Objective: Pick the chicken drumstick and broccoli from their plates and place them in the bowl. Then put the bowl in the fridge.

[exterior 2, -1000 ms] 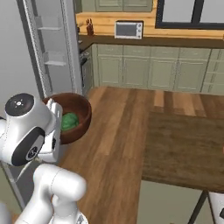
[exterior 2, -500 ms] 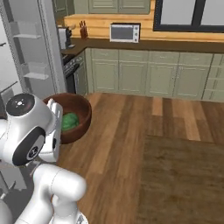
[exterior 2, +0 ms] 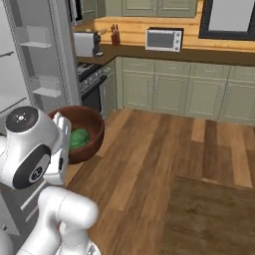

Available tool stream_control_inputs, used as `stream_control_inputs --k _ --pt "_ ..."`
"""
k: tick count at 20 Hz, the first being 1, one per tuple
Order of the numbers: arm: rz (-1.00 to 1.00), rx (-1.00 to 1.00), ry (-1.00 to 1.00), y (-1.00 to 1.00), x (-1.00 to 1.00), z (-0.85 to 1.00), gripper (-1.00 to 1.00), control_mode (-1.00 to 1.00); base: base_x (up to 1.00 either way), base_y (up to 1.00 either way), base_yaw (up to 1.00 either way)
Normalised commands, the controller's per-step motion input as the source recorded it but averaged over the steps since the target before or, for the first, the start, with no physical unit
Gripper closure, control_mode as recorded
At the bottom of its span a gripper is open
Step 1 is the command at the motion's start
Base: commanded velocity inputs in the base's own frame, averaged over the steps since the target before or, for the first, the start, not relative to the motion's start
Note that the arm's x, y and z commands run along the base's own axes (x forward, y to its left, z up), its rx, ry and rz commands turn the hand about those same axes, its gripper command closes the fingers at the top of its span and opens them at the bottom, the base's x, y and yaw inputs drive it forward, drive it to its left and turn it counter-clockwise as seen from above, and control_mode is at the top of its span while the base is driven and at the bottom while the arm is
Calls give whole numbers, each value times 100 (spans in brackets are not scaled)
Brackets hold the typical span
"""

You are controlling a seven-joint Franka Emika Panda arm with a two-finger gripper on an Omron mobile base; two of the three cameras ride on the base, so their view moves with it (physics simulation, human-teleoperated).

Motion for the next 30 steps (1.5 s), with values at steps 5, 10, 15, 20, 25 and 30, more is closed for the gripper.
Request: stream_control_inputs --k 5,10,15,20,25,30 --pt "0 0 0 0 0 0 100 100 71 -82 27" --pt "0 0 0 0 0 0 100 100 81 -55 20" --pt "0 0 0 0 0 0 100 100 93 24 15" --pt "0 0 0 0 0 0 100 100 100 30 -1" --pt "0 0 0 0 0 0 100 100 31 8 14" --pt "0 0 0 0 0 0 100 100 -15 0 53"
